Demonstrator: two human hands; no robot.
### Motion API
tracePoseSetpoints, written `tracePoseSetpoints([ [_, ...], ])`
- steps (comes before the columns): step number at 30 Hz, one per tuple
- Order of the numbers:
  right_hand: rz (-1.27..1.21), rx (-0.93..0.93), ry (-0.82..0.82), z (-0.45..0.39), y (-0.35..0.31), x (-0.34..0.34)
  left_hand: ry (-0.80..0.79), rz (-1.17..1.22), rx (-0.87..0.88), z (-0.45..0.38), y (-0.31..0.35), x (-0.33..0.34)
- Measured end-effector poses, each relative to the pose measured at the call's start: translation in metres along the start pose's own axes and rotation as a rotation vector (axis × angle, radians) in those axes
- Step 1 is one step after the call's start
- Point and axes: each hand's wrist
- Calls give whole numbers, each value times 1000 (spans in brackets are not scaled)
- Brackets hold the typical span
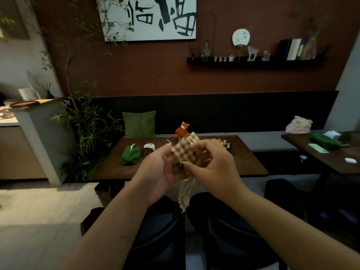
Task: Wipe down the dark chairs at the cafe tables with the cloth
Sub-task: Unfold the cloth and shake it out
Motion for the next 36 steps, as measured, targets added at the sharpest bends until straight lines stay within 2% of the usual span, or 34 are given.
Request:
tracePoseSetpoints([
  [5,-38,146,-39,-13,9,5,27,-131,113,-7,-13,-12],
  [7,-109,262,-58,-16,13,5,19,-187,144,-9,-18,-13],
  [10,-225,440,-157,-20,16,2,-34,-372,186,-11,-21,-12],
  [14,-238,520,-226,-25,19,-9,-101,-499,183,-15,-19,-5],
  [21,-407,621,-312,-32,32,-33,37,-440,262,-28,-21,-3],
  [24,-433,668,-240,-37,39,-45,108,-416,254,-33,-22,-13],
  [27,-66,614,-210,-43,48,-60,257,-524,259,-39,-19,-23],
  [30,460,525,-450,-60,45,-76,356,-790,161,-45,-2,-21],
  [31,556,449,-473,-68,38,-84,378,-845,176,-46,9,-18],
  [32,584,319,-422,-77,28,-93,392,-870,253,-46,23,-14],
  [33,583,159,-291,-84,15,-102,394,-877,401,-42,36,-9],
  [35,487,-258,160,-83,1,-109,391,-848,902,-31,53,0],
  [36,445,-410,321,-75,-1,-105,369,-877,1142,-27,52,3],
])
Point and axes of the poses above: each hand's wrist, its own z-axis away from the middle knuckle, its own x-axis out of the palm, y = z × x, and after that the axes turned 2 degrees about z, right-handed
